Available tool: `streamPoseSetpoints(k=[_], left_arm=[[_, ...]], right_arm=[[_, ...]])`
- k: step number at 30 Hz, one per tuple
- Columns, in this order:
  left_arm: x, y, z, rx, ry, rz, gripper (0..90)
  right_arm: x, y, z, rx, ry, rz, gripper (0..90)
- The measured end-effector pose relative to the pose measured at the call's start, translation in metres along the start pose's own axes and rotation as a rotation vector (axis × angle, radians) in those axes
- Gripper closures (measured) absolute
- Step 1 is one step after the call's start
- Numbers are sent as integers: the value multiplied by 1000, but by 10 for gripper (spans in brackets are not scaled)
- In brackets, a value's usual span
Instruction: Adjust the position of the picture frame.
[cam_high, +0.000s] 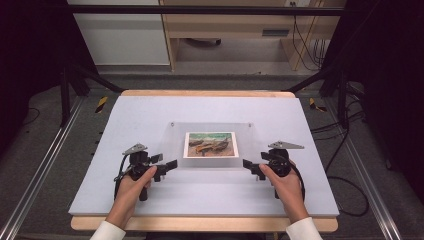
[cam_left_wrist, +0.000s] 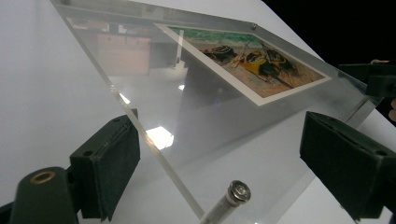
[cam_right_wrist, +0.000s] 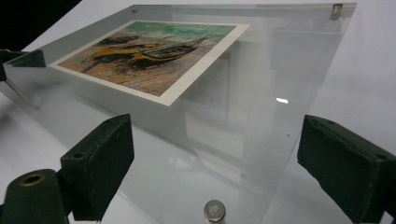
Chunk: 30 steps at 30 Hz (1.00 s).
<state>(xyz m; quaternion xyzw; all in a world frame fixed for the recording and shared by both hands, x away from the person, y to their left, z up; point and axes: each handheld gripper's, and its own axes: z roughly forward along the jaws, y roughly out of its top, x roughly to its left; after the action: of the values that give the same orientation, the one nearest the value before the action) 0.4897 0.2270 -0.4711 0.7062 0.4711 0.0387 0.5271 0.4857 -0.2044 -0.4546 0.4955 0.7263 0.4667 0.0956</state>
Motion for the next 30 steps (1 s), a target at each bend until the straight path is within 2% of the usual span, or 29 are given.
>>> streamPoseSetpoints(k=[14, 19, 20, 22, 30], left_arm=[[3, 0, 3, -11, -9, 3, 118], [3, 0, 3, -13, -9, 3, 118], [3, 0, 3, -13, -10, 3, 118], [3, 0, 3, -13, -11, 4, 118], [3, 0, 3, -12, -8, 5, 119]], right_arm=[[-8, -1, 3, 23, 50, 81, 94], [-9, -1, 3, 24, 59, 79, 94], [-10, -1, 4, 26, 64, 81, 95], [-11, -1, 6, 38, 103, 102, 102], [-9, -1, 7, 40, 96, 107, 98]])
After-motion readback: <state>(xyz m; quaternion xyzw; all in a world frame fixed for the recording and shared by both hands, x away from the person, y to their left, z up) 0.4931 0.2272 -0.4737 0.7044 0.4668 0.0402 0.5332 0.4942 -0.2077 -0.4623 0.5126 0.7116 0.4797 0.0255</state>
